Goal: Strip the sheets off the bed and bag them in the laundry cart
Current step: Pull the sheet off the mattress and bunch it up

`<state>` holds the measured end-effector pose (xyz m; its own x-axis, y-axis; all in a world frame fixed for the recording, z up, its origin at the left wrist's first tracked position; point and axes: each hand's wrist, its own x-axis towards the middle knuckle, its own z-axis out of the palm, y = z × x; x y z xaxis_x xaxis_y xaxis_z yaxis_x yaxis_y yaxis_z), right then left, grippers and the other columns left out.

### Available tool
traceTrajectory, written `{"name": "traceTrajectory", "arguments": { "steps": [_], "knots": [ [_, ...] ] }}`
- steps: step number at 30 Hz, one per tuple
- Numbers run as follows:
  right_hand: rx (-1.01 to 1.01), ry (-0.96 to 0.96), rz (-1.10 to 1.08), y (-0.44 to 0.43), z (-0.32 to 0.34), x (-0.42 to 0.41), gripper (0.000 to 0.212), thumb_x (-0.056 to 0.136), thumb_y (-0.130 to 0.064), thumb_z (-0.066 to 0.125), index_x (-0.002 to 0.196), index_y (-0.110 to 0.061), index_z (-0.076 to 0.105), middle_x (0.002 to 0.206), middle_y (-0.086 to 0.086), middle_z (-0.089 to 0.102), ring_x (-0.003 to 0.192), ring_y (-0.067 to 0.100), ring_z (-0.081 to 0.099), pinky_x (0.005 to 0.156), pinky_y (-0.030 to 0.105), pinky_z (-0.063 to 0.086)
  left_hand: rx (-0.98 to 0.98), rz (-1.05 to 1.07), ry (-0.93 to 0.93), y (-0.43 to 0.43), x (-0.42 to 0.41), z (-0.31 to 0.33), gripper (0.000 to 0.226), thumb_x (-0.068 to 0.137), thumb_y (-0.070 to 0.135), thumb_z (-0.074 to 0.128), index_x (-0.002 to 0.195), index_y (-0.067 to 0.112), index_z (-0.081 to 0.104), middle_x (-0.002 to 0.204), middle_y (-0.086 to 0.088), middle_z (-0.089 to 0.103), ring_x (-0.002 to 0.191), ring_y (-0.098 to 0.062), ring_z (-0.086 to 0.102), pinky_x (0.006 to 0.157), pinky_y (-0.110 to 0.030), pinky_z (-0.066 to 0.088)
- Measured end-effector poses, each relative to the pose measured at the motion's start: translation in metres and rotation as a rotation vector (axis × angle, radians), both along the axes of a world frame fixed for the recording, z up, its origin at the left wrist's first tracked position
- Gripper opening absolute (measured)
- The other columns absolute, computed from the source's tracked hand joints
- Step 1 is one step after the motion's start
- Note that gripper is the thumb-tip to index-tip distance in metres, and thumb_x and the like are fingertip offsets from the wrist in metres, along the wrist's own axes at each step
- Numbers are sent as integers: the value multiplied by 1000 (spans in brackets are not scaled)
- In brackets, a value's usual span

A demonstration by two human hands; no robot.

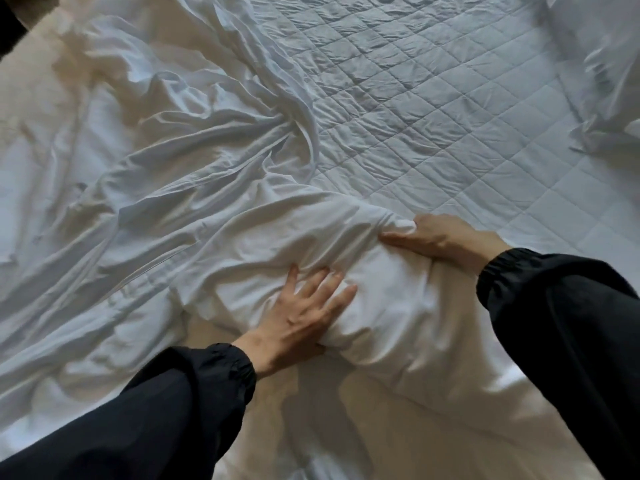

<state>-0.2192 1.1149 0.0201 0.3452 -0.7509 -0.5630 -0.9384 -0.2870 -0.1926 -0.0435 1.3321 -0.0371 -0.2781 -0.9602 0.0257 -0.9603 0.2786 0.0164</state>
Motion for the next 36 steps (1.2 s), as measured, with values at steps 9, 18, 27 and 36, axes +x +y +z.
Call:
{"name": "traceTrajectory", "arguments": {
  "steps": [9,18,27,36],
  "knots": [
    [114,49,-133,39,36,-45,96,67,-86,49,129,-14,57,137,10,54,121,28,53,100,35,39,-94,-243,187,7,7,53,42,84,52,62,114,24,63,126,4,62,116,-17,58,93,-41,46],
    [676,89,-275,154,8,-100,71,70,-77,61,101,-13,58,90,11,65,75,26,65,65,30,55,141,201,135,70,21,38,91,62,2,71,141,36,42,154,-21,25,140,-41,26,110,-52,19],
    [214,-423,-527,170,-21,-74,103,53,-84,67,131,-20,47,126,-2,58,111,22,57,96,32,43,146,1117,1305,96,-54,45,80,90,46,54,153,24,10,149,-4,36,136,-22,36,108,-28,24],
    [-47,-445,-641,194,23,-93,85,58,-80,67,118,-20,58,112,4,65,104,30,59,89,39,49,184,965,1343,78,-49,52,81,67,18,66,142,24,35,114,1,64,101,-20,65,87,-34,56]
  ]
}}
